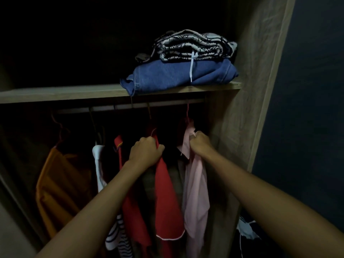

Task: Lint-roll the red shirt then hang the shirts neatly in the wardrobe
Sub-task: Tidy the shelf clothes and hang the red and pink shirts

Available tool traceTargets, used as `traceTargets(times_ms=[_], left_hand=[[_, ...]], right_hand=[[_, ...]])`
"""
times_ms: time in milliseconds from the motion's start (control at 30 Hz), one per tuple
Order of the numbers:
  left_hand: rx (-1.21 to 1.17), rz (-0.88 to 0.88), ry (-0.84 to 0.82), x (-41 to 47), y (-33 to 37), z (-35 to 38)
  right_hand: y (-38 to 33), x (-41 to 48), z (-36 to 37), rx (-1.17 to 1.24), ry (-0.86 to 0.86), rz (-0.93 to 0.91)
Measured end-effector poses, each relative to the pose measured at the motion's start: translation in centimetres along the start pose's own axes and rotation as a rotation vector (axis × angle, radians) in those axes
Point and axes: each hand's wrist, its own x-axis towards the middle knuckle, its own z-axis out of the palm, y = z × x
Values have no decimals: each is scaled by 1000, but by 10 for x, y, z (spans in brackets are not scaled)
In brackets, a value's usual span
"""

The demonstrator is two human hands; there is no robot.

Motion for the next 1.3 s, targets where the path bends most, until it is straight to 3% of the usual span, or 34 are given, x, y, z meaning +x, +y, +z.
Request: traceTargets(times_ms=[233,367,467,700,867,1200,1300], left_hand=[[13,-47,8,-5,5,7],[15,-71,23,-18,1,8],[-38,-62,128,-38,-13,4],[-77,90,538,-107,-101,-34],[11,41,820,-175,-185,-51],[54,38,861,-216,-338,-74],[66,46,849,-213,-373,-70]], right_hand=[[17,6,-8,-25,-9,-66],[13,-6,-12,64,121,-200],[-3,-33,-5,154,125,-311],[-53,-113,65,328,-136,-482],[-71,-175,155,307,-375,-492],[-68,-285,358,-28,-698,-293],[-60,-306,392,-58,-708,-176]])
